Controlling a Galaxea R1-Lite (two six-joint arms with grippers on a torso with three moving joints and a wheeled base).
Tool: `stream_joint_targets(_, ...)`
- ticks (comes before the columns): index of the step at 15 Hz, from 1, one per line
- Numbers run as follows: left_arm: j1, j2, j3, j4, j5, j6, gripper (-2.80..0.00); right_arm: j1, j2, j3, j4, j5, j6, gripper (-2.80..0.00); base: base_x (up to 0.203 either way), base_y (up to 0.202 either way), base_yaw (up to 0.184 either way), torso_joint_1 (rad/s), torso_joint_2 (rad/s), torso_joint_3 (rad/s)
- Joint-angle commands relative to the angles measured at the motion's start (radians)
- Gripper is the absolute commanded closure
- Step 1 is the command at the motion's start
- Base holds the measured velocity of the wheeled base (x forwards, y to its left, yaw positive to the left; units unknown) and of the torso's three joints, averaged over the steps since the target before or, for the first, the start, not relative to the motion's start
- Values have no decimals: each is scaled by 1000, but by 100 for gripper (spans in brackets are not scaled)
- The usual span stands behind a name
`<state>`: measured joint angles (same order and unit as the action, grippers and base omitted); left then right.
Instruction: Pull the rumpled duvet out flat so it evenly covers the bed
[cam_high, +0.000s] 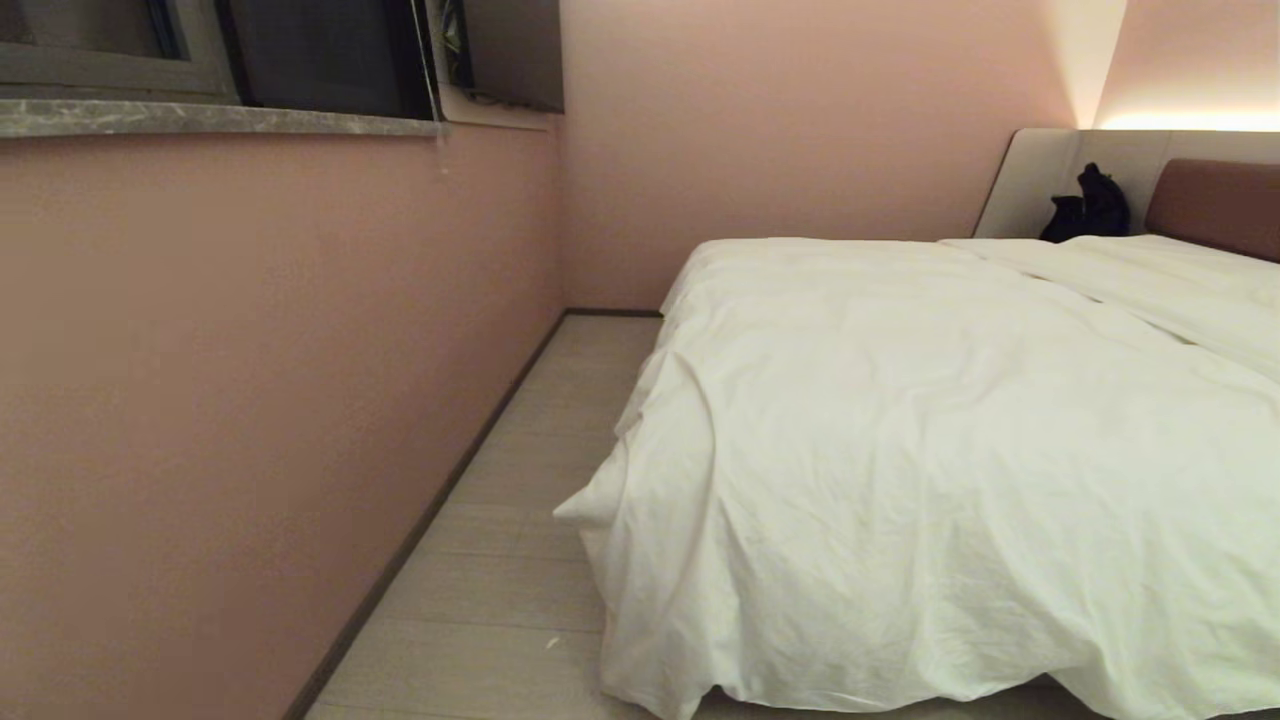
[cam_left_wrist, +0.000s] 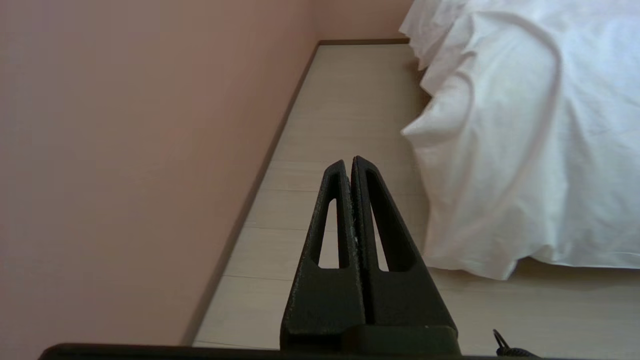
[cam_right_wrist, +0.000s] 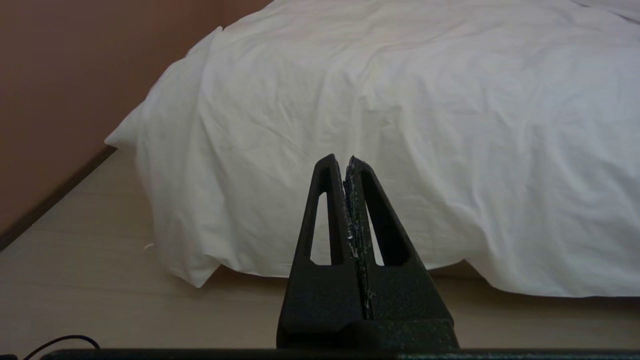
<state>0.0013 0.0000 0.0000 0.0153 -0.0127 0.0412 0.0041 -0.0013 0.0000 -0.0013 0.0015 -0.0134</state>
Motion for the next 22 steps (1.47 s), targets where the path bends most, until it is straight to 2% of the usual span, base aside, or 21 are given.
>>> stream_joint_targets(1,0,0,0,0,0,2,0,1,1,0,0,0,0,0,0,169,-4,2,6,-2)
stream_joint_targets(22,1,0,0,2,-1,6,0,1,1,0,0,0,0,0,0,8,0,1,0,0)
